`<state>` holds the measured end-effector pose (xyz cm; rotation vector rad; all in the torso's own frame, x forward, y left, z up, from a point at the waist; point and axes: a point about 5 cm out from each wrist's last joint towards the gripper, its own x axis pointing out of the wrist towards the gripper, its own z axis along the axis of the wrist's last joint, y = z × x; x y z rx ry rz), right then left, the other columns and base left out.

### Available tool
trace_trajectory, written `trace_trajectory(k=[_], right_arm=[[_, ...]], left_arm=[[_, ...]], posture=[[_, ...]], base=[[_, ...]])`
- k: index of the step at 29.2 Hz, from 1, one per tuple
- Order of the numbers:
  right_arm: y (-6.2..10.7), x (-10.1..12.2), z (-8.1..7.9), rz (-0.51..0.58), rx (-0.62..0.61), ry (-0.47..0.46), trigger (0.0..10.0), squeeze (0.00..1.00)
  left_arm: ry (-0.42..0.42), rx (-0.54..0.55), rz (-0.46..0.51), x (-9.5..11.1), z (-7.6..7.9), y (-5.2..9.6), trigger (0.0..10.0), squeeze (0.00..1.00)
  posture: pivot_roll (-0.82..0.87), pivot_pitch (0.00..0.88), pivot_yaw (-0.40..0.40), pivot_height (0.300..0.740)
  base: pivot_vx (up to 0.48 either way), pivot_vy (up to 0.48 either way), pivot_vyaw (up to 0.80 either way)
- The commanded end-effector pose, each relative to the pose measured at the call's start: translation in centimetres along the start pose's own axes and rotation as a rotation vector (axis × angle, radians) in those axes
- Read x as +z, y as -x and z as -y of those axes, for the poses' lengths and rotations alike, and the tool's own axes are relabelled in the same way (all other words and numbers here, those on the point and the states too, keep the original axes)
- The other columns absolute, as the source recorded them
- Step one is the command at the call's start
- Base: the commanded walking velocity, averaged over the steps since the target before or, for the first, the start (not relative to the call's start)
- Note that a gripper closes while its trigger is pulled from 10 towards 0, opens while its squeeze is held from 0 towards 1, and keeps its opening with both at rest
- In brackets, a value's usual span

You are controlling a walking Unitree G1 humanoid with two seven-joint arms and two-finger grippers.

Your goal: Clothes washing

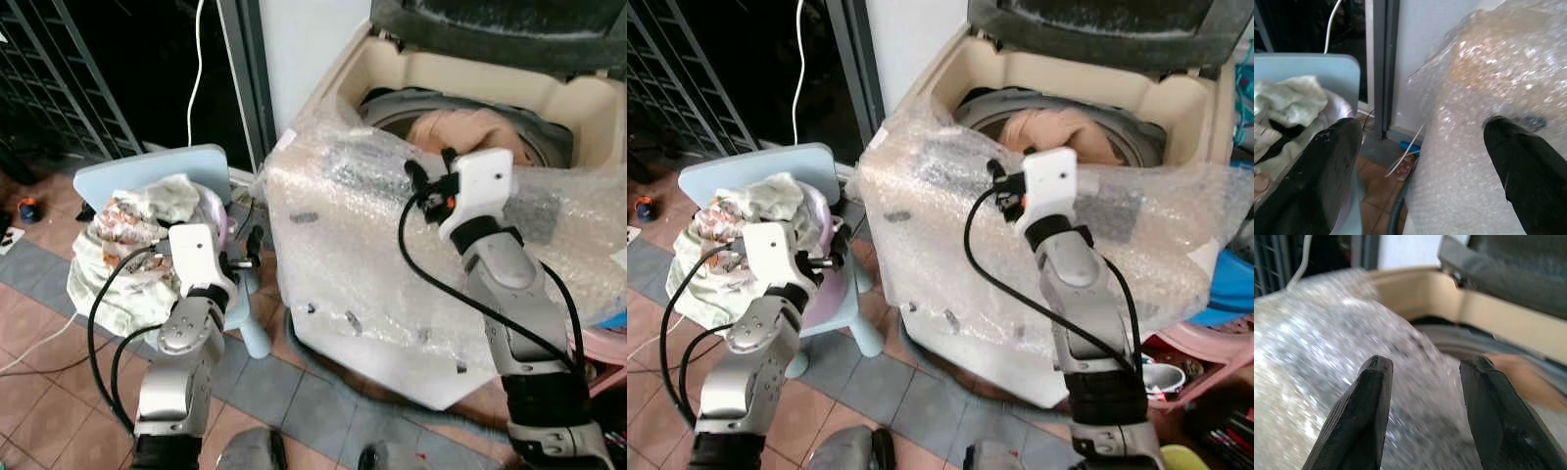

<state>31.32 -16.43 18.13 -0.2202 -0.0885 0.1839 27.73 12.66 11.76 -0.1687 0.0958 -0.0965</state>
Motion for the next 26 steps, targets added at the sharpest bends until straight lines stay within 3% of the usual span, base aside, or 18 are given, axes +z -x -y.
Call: trace_trajectory(k=[1,4,5,7,11,12,13,14,17,18,19,20,23,26], right_arm=[[0.1,-0.1,0.9,-0.02,-0.051,-0.02,10.0,0.0],[0.6,0.5,1.5,0.037,-0.083,-0.045,10.0,0.0],[1.1,0.2,0.8,0.026,-0.07,-0.118,10.0,0.0],[1.4,0.0,0.2,0.012,-0.069,-0.175,10.0,0.0],[3.0,0.6,-2.9,0.063,-0.073,-0.239,10.0,0.0],[3.4,1.0,-4.6,0.071,-0.039,-0.229,10.0,0.0],[3.4,1.2,-5.1,0.075,-0.005,-0.194,10.0,0.0],[3.4,1.5,-5.4,0.084,0.016,-0.164,10.0,0.0],[3.5,1.0,-3.5,0.065,-0.047,-0.293,10.0,0.0],[3.8,0.7,-3.1,0.067,-0.058,-0.352,10.0,0.13],[3.9,0.6,-2.9,0.07,-0.06,-0.348,10.0,0.13],[4.0,0.3,-2.8,0.055,-0.076,-0.339,10.0,1.0],[4.1,0.2,-2.7,0.045,-0.1,-0.325,10.0,1.0],[4.1,-0.4,-2.9,0.051,-0.103,-0.229,10.0,1.0]], left_arm=[[-0.007,-0.001,-0.003,0.0,0.1,-0.1,10.0,0.0],[0.006,0.014,0.001,0.0,-0.1,0.0,10.0,0.0],[0.014,0.024,0.0,-0.2,-0.3,0.2,10.0,0.0],[0.016,0.026,-0.001,-0.3,-0.4,0.3,10.0,0.0],[0.005,0.016,0.001,-0.3,-0.3,0.5,10.0,0.0],[0.003,0.015,0.005,-0.2,-0.2,0.5,10.0,0.0],[0.006,0.014,0.007,-0.2,-0.2,0.4,10.0,0.0],[0.009,0.013,0.009,-0.1,-0.3,0.4,10.0,0.0],[0.006,0.003,0.014,0.0,-0.2,0.2,10.0,0.0],[0.007,0.002,0.015,0.1,-0.1,0.2,10.0,0.0],[0.007,0.0,0.015,0.1,-0.1,0.1,10.0,0.0],[-0.002,-0.004,0.02,0.2,0.0,0.0,10.0,0.0],[0.002,-0.005,0.022,0.2,0.1,-0.1,10.0,0.0],[0.007,-0.008,0.02,0.1,0.3,0.0,10.0,0.0]], posture=[[-0.05,0.062,0.069,0.74],[-0.05,0.061,0.063,0.74],[-0.05,0.062,0.061,0.74],[-0.05,0.062,0.061,0.74],[-0.04,0.062,0.062,0.74],[-0.04,0.062,0.066,0.74],[-0.04,0.062,0.07,0.74],[-0.04,0.062,0.072,0.74],[-0.05,0.06,0.076,0.74],[-0.05,0.059,0.075,0.74],[-0.05,0.059,0.075,0.74],[-0.05,0.057,0.074,0.74],[-0.06,0.058,0.074,0.74],[-0.05,0.057,0.073,0.74]], base=[[0.0,0.0,0.0],[0.0,0.0,0.0],[0.0,0.0,0.0],[0.0,0.0,0.0],[0.0,0.0,0.0],[0.0,0.0,0.0],[0.0,0.0,0.0],[0.0,0.0,0.0],[0.0,0.0,0.0],[0.0,0.0,0.0],[0.0,0.0,0.0],[0.0,0.0,0.0],[0.0,0.175,0.0],[0.0,0.316,0.0]])
